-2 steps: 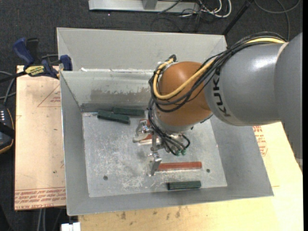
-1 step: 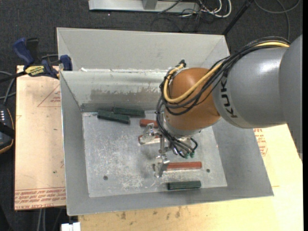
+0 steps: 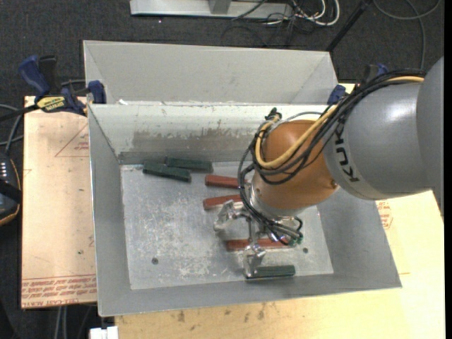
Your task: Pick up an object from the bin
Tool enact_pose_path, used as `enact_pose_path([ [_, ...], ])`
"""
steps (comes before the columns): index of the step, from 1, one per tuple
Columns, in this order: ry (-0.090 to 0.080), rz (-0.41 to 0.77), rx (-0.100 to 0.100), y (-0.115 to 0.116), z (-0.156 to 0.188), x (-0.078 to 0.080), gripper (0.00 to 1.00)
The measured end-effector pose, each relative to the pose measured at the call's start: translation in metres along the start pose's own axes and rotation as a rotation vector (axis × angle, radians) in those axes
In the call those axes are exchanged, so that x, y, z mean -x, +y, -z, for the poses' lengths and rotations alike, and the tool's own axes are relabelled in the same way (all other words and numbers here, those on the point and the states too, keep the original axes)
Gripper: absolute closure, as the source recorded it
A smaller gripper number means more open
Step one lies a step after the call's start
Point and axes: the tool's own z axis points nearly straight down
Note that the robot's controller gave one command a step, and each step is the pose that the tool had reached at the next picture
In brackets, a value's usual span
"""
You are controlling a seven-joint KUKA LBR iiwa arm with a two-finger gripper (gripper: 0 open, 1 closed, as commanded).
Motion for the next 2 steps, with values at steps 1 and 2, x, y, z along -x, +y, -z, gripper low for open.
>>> enact_pose_path([
  [1,-0.024,-0.024,-0.005,-0.0546,-0.0103,-0.0155,1.0],
  [2,-0.024,-0.023,-0.005,-0.0546,-0.0103,-0.0155,1.0],
])
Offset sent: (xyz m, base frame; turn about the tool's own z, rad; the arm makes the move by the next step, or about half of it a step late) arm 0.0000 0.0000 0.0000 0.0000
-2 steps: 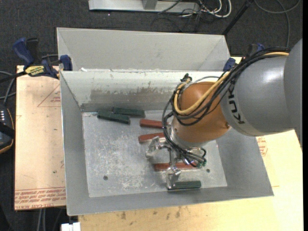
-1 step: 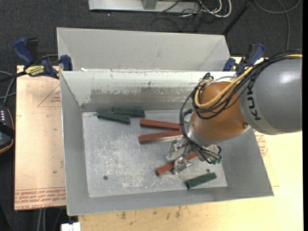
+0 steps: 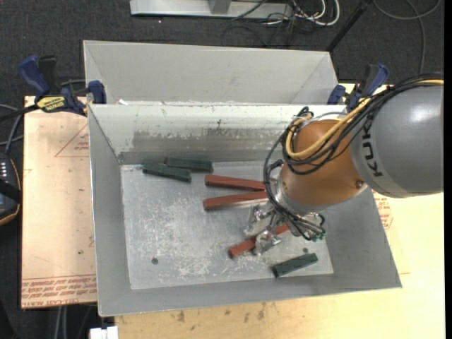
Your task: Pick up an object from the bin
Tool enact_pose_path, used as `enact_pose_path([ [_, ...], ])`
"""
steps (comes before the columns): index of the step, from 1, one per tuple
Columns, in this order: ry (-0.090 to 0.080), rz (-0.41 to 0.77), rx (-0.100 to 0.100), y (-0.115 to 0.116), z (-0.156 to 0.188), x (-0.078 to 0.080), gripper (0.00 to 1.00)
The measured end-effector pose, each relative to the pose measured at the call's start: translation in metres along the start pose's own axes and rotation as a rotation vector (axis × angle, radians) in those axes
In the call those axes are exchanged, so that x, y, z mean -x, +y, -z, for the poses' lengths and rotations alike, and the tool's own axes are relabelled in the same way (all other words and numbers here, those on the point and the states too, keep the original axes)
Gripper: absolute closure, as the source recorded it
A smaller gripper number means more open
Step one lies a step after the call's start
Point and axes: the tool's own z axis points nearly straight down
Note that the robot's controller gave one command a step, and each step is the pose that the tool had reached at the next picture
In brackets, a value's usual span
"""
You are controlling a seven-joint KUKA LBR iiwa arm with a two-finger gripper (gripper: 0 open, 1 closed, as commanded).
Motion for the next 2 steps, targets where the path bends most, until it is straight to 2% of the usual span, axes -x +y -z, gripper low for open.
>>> enact_pose_path([
  [1,0.025,-0.007,0.006,0.001,0.032,-0.007,1.0],
  [2,0.02,-0.009,0.004,0.038,0.129,-0.004,1.0],
])
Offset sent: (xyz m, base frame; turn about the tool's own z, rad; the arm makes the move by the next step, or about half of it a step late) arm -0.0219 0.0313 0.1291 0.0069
